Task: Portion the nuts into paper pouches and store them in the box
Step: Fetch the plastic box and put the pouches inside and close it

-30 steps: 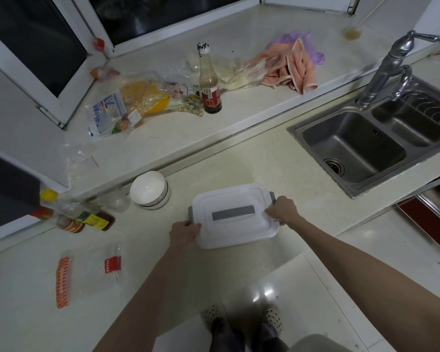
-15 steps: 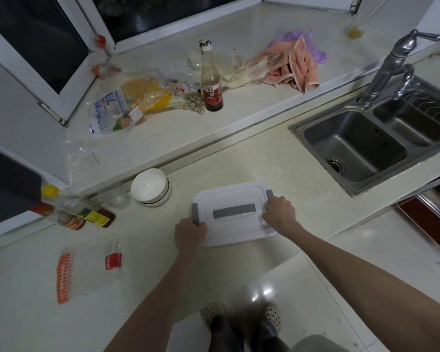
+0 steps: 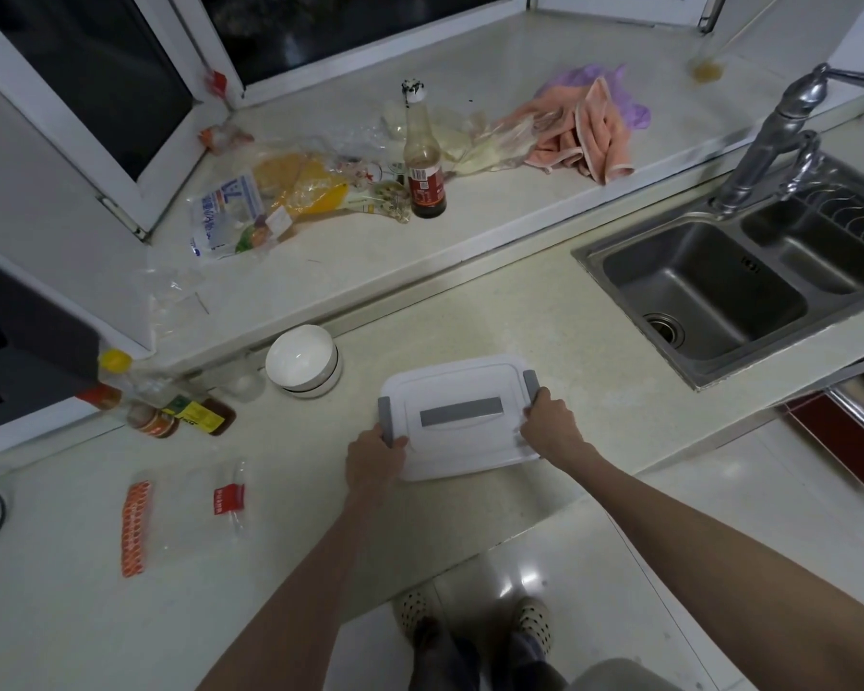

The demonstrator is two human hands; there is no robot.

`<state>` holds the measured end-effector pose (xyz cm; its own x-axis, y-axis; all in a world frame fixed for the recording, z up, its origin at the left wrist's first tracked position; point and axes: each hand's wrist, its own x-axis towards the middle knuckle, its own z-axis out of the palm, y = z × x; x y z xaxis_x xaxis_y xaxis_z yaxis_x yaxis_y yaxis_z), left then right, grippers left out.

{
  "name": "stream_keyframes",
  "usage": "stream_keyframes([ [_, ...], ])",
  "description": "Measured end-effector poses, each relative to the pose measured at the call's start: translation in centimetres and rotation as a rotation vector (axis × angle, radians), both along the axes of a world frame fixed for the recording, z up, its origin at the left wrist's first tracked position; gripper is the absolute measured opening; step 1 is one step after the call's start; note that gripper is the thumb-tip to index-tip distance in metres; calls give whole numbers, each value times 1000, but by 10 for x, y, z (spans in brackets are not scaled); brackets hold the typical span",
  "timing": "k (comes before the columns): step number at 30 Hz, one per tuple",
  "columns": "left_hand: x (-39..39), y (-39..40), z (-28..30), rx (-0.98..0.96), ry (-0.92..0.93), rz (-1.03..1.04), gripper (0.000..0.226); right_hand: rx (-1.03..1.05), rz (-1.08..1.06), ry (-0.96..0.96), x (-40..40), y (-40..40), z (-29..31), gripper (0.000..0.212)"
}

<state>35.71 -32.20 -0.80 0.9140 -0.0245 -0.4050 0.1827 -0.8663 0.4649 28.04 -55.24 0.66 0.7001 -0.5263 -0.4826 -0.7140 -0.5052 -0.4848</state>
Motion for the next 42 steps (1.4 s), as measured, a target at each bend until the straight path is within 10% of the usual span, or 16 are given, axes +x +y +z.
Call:
stream_keyframes([
  [19, -56, 7, 2, -100, -16, 69, 51, 224, -19, -119, -38, 2, 4, 52],
  [31, -114, 47, 0, -168, 68, 161, 36, 146, 186, -24, -65, 16, 18, 28],
  [42, -199, 183, 45, -392, -283, 572, 16, 94, 560, -160, -59, 153, 65, 26],
])
